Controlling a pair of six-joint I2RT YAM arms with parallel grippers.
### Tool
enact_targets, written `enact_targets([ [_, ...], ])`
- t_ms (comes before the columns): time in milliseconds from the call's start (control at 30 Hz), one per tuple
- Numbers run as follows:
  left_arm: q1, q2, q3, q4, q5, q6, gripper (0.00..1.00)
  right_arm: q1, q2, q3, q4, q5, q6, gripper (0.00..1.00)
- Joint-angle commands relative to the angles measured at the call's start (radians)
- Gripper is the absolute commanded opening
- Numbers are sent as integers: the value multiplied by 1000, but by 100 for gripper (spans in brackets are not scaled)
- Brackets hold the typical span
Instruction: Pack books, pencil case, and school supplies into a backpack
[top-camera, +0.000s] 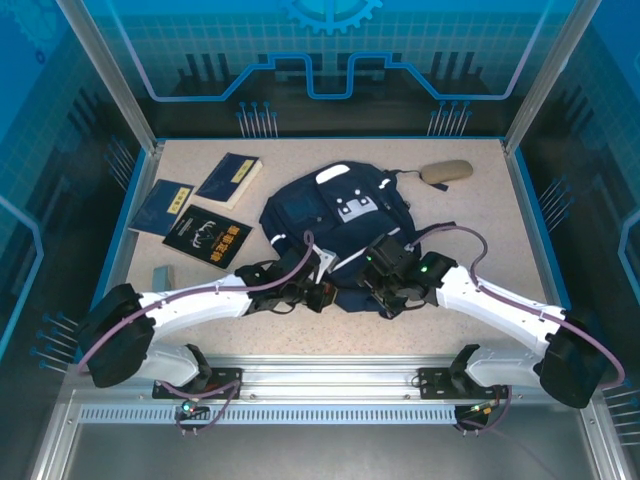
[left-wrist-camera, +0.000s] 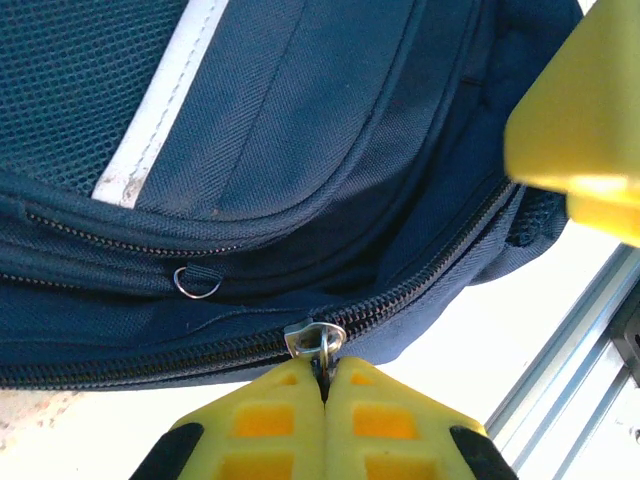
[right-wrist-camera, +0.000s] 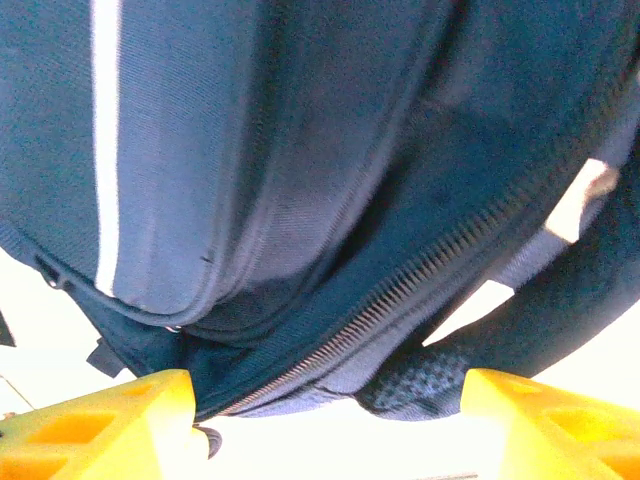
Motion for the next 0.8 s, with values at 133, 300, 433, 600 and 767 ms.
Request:
enact_targets([
  [133, -16, 9, 55, 83, 23, 8, 0, -46, 6, -54, 34, -24, 91, 71],
  [300, -18, -8, 37, 82, 22, 21, 0, -96, 48, -53, 58, -42, 60, 72],
  [433, -18, -21, 28, 79, 5, 25, 0, -104, 78, -59, 61, -46, 61, 67],
  [600, -18, -31, 33, 52, -38, 36, 0, -108, 87, -92, 68, -34, 82, 45],
  [767, -16, -53, 32, -58, -166, 46, 0, -117, 66, -114, 52, 13, 87, 26],
])
